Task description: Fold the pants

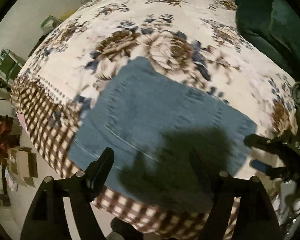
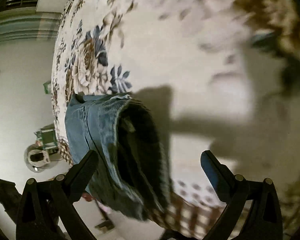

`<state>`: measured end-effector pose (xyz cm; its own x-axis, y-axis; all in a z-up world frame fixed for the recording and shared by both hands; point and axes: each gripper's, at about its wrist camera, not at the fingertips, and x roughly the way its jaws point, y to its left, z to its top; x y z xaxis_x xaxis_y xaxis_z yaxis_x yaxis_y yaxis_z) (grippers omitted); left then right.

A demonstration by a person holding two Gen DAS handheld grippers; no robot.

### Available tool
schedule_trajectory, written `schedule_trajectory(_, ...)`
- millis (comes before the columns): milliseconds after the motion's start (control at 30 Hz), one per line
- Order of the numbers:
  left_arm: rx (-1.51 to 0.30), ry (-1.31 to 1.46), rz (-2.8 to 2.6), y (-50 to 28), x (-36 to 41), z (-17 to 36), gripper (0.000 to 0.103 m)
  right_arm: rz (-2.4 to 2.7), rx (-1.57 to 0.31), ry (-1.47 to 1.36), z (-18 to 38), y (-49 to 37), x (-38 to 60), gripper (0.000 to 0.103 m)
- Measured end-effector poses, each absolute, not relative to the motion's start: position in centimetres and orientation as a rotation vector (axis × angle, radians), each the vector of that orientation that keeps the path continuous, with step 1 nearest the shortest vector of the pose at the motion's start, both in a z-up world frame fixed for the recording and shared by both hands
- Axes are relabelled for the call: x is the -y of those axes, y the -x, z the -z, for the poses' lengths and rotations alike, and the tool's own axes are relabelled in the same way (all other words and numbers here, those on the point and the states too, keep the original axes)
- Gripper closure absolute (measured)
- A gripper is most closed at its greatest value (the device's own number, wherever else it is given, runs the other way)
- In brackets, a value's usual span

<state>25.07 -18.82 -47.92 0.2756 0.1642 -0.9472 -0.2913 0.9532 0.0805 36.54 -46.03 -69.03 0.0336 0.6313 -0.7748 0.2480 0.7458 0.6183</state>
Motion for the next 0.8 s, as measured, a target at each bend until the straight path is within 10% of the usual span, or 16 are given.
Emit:
schedule_trajectory(200,-1.257,0.069,-0.330,-26.0,17.9,47.1,0.027,-0.376,-1.522,-0.897,72.5,-37.9,42.2,0.006)
schedule_trajectory(267,-1.246,0.067,-0.333,-26.0,17.8,46.7,0.027,-0.388,-1.483,-0.892,72.2,-37.9,41.6,0.054)
schedule_trajectory(400,-1.251,0.077,-0.336,-25.7,17.8,46.5,0.027,-0.348,-1.431,-0.808,69.9,-37.6,41.3,0.088)
schedule_trajectory(633,-1.272,0.081,-0.302,-25.4,18.7,46.9,0.027,-0.210,-1.380,-0.762,67.2,-37.3,46.3,0.088)
schedule_trajectory(800,-1.280,0.046,-0.261,-25.4,20.3,47.4,0.027,-0.207,-1.502,-0.817,69.6,-36.9,49.8,0.037)
